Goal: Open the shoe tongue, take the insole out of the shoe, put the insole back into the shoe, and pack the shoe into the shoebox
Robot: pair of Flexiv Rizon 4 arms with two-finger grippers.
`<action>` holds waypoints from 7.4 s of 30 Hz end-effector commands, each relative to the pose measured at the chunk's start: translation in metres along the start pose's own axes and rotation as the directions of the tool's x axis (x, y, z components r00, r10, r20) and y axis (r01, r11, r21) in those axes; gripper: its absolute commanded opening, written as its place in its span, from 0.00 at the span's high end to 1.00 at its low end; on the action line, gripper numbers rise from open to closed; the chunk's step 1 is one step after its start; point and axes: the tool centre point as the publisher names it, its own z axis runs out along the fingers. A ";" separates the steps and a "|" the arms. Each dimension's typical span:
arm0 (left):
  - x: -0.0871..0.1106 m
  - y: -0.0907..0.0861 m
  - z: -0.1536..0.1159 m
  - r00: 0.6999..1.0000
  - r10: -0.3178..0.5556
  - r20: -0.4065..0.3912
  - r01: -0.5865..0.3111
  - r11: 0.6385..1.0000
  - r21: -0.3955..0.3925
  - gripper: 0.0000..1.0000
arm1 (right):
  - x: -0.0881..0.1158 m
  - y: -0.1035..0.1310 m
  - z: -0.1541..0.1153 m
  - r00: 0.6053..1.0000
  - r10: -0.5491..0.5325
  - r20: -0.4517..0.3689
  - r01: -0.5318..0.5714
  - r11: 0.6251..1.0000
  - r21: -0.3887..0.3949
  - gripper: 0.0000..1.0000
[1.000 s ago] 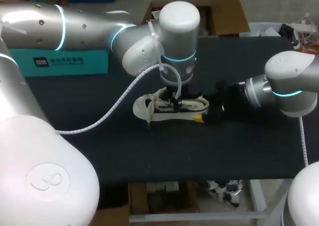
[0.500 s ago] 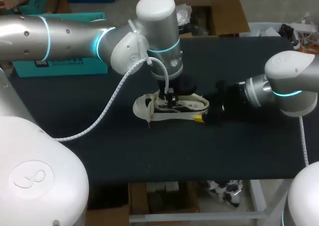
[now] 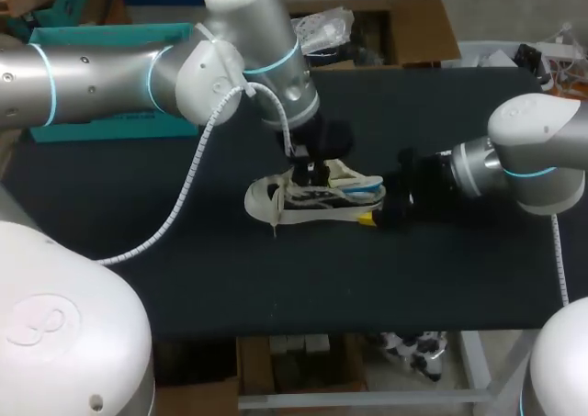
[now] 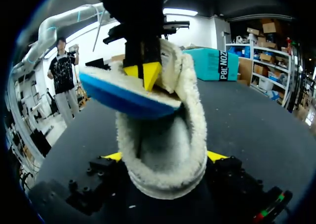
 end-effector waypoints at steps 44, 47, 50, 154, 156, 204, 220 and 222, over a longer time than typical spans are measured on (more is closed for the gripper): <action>0.010 -0.070 0.013 0.988 0.074 0.136 -0.069 0.997 -0.038 0.53 | -0.001 -0.008 0.006 1.000 -0.001 -0.001 0.001 1.000 -0.005 1.00; 0.005 -0.070 0.019 0.989 0.060 0.136 -0.055 0.998 -0.039 0.53 | -0.001 -0.008 0.006 1.000 -0.001 -0.001 0.001 1.000 -0.005 1.00; 0.004 -0.069 0.022 0.987 0.049 0.152 -0.044 0.998 -0.038 0.55 | -0.001 -0.008 0.006 1.000 -0.001 -0.001 0.001 1.000 -0.005 1.00; 0.027 -0.131 -0.248 0.842 0.492 0.222 -0.452 0.418 0.788 1.00 | -0.015 0.020 -0.118 0.998 -0.050 -0.038 0.059 0.955 0.292 0.00; 0.027 -0.131 -0.248 0.842 0.492 0.222 -0.452 0.418 0.788 1.00 | -0.015 0.024 -0.118 0.997 -0.060 -0.045 0.071 0.951 0.300 0.00; 0.133 0.121 -0.300 0.958 -0.110 0.264 -0.203 0.388 0.899 1.00 | -0.017 0.106 0.005 1.000 0.010 -0.012 0.004 0.589 0.808 0.00; 0.132 0.131 -0.296 0.961 -0.124 0.248 -0.180 0.402 0.898 1.00 | -0.014 0.098 0.009 0.999 0.032 0.038 -0.050 0.549 0.834 1.00; 0.130 0.131 -0.296 0.961 -0.124 0.245 -0.177 0.402 0.898 1.00 | -0.014 0.098 0.008 0.998 0.036 0.050 -0.062 0.544 0.837 1.00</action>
